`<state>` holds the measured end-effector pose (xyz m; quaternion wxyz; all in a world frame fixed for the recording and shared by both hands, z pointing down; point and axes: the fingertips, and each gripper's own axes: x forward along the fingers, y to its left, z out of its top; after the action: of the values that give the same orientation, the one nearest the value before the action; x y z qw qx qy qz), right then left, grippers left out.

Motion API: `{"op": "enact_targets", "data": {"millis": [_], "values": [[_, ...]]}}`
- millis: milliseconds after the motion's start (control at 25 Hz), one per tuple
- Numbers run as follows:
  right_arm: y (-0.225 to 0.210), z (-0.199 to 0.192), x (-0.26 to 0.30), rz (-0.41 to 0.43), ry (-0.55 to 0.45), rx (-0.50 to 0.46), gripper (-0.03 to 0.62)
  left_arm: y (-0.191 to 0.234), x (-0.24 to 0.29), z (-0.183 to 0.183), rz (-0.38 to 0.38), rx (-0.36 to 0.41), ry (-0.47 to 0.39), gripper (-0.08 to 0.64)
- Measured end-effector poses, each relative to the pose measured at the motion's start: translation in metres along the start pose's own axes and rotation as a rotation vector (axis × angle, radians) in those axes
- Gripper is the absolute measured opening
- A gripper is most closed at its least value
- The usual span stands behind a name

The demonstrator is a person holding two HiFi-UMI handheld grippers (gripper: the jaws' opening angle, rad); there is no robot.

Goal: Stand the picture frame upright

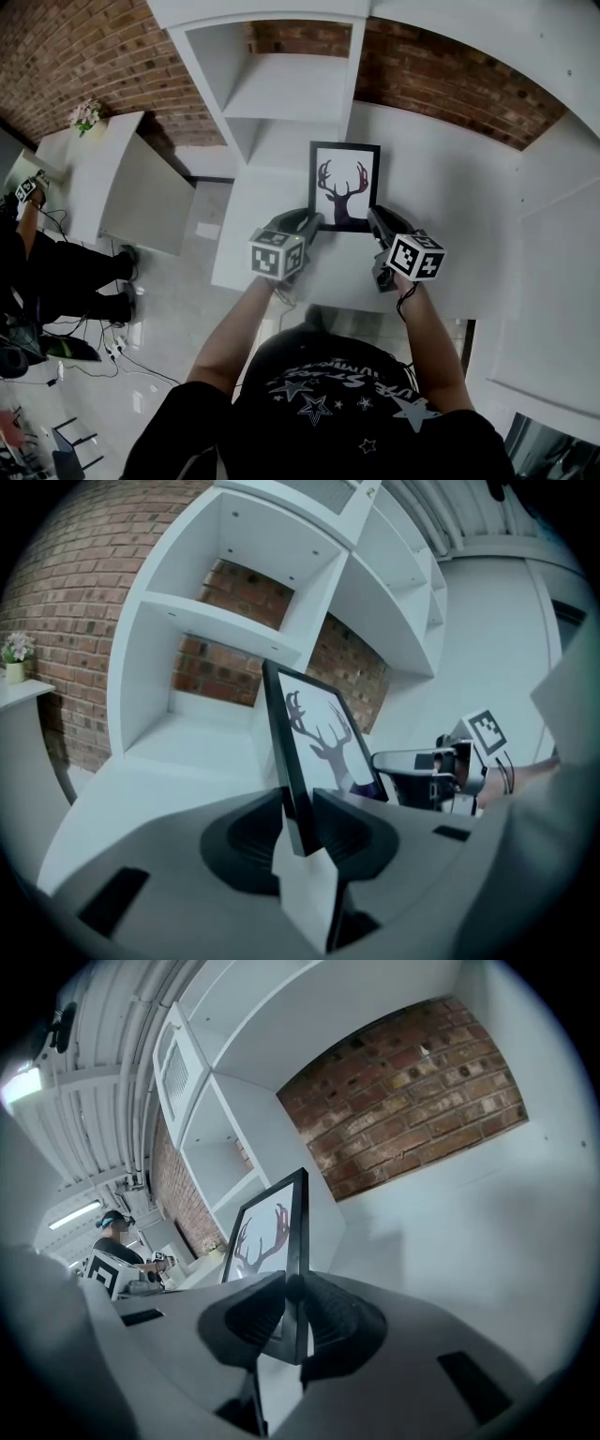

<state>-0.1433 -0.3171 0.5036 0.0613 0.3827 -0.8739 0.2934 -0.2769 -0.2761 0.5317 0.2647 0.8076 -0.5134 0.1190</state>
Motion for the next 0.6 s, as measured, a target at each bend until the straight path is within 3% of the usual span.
{"op": "enact_targets", "data": {"millis": [600], "values": [[-0.022,-0.003,0.044,-0.040,0.032,-0.002,0.067,0.037,0.038,0.011,0.014,0.055,0.013,0.092]]}}
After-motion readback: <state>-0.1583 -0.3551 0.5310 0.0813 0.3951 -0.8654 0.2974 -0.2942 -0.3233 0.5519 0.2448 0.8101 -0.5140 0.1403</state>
